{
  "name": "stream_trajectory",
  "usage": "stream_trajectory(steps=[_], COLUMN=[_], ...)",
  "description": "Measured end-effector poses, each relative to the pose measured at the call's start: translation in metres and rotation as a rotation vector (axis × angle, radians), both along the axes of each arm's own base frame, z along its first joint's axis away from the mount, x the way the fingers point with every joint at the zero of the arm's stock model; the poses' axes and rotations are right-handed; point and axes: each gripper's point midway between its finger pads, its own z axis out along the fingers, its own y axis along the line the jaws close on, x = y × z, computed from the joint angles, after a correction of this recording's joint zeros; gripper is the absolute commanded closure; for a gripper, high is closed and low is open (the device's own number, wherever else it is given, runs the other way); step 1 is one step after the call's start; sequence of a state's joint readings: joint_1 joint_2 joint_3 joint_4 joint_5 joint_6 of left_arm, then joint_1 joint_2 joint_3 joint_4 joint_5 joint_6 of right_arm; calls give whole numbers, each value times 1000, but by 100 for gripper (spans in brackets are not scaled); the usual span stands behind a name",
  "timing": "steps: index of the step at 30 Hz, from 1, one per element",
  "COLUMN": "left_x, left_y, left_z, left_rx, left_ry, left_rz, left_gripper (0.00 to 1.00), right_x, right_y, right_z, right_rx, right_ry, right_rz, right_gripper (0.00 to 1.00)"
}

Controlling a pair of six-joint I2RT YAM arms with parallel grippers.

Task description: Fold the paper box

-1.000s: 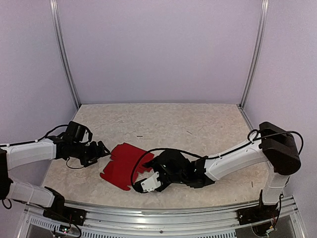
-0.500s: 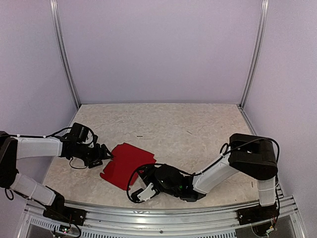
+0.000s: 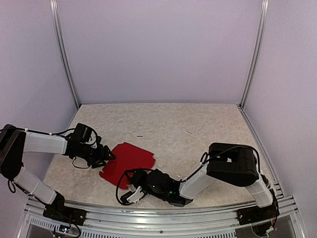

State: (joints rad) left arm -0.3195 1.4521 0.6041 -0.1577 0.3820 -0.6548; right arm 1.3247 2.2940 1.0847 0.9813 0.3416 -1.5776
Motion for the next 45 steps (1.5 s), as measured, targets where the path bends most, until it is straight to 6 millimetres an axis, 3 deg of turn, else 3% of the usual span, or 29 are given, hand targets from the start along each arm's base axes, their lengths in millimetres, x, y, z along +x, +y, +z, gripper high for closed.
stream_trajectory(steps=[6,10,13,17,21,24,29,32,35,37,39,41,45], left_x=[5,14,28,42,40,33,24,22,17,12,4,-6,-26], left_y=[-2,-2,0,5,17,27,38,40,36,25,8,-11,-43], left_z=[9,35,74,149,223,255,259,247,230,224,222,221,215], left_rx=[3,11,13,19,36,55,110,133,155,163,174,177,174], left_ry=[-21,-80,-174,-351,-531,-621,-647,-630,-595,-588,-599,-611,-625], left_rz=[-15,-21,-18,-2,30,53,65,58,29,-12,-78,-151,-277], left_gripper=[32,31,28,23,22,21,21,21,22,22,23,23,22], right_x=[1,0,0,1,8,23,92,140,165,170,163,146,106], right_y=[10,7,5,3,-3,-10,-31,-60,-94,-119,-130,-132,-131], right_z=[10,25,45,78,113,149,225,277,315,329,330,319,259], right_rx=[37,65,97,158,224,294,452,576,668,717,737,727,630], right_ry=[-43,-60,-73,-90,-75,-5,246,465,678,867,1033,1241,1743], right_rz=[14,17,13,1,-30,-80,-220,-256,-232,-187,-133,-64,5], right_gripper=[80,100,100,100,100,100,100,100,100,100,100,100,100])
